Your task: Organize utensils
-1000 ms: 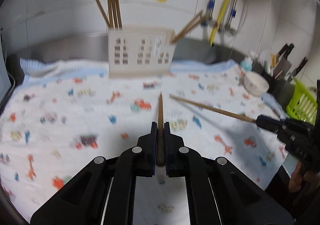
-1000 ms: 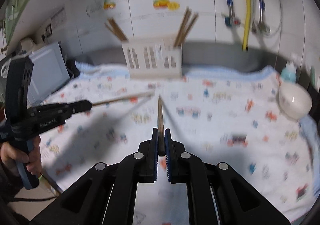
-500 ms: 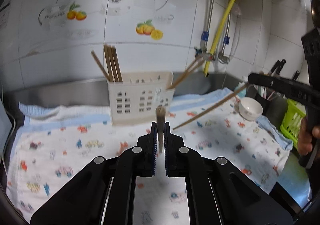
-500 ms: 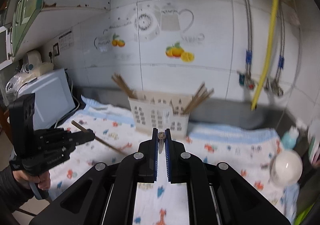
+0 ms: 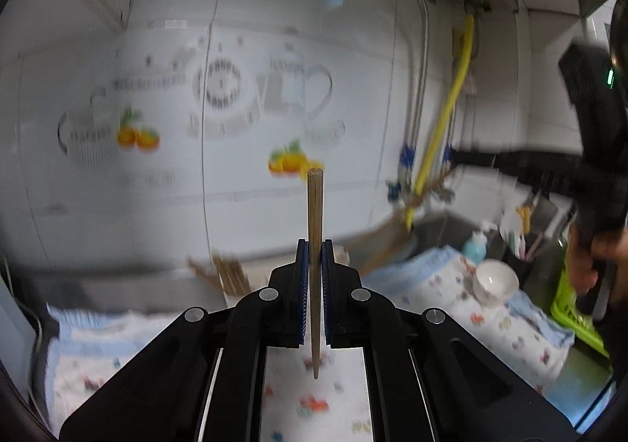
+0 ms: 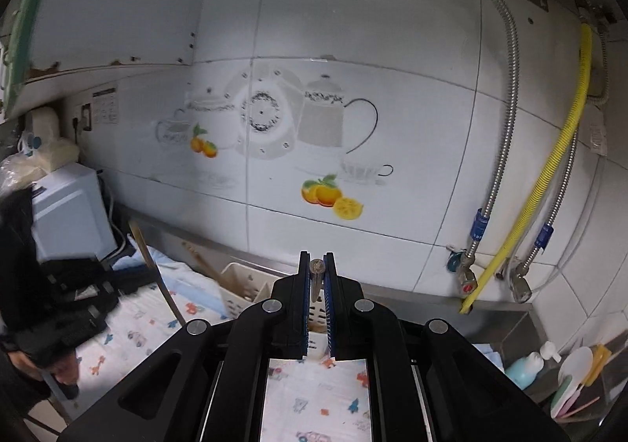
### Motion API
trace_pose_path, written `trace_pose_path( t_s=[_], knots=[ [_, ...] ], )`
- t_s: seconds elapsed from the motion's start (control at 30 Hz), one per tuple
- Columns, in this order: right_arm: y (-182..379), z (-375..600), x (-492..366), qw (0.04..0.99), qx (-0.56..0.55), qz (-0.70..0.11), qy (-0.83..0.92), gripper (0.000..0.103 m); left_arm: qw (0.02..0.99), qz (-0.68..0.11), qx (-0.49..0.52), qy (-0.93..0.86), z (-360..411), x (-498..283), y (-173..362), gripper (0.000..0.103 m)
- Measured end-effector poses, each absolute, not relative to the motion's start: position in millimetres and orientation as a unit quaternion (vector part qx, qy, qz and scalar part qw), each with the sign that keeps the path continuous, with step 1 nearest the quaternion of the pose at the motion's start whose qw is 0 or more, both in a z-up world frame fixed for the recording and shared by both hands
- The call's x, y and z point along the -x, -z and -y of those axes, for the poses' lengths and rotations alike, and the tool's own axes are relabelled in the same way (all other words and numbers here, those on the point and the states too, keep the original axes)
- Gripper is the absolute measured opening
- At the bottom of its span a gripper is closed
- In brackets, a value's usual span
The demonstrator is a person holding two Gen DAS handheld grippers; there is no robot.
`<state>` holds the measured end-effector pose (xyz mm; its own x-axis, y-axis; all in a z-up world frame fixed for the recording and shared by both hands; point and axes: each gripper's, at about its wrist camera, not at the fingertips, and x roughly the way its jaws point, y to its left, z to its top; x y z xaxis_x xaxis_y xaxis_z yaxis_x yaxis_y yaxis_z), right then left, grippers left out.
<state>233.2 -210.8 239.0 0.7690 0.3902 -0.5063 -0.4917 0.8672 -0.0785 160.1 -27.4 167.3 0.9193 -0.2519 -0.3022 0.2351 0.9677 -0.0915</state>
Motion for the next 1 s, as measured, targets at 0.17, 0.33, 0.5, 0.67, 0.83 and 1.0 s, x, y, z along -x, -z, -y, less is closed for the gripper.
trace_pose_path(
  t_s=[0.17, 0.33, 0.5, 0.67, 0.83, 1.0],
  knots=[
    [-216, 201, -259, 0.927, 0.111, -0.272, -0.234, 0.007, 0.987, -0.125, 0.025, 0.1, 22, -189, -199, 0.005],
    [-190, 195, -277, 0.916, 0.117, -0.3, -0.24, 0.007, 0.99, -0.115, 0.029, 0.075, 18, -223, -206, 0.005],
    [-174, 194, -290, 0.91, 0.114, -0.317, -0.243, 0.007, 0.991, -0.124, 0.029, 0.049, 13, -252, -194, 0.005],
    [-166, 197, -297, 0.908, 0.106, -0.322, -0.245, 0.007, 0.987, -0.151, 0.034, 0.041, 9, -274, -168, 0.005],
    [-169, 201, -296, 0.912, 0.096, -0.314, -0.245, 0.022, 0.981, -0.178, 0.045, 0.058, 6, -283, -153, 0.008],
    [-178, 207, -284, 0.917, 0.091, -0.3, -0.245, 0.027, 0.984, -0.167, 0.033, 0.061, 13, -268, -162, 0.031]
  ],
)
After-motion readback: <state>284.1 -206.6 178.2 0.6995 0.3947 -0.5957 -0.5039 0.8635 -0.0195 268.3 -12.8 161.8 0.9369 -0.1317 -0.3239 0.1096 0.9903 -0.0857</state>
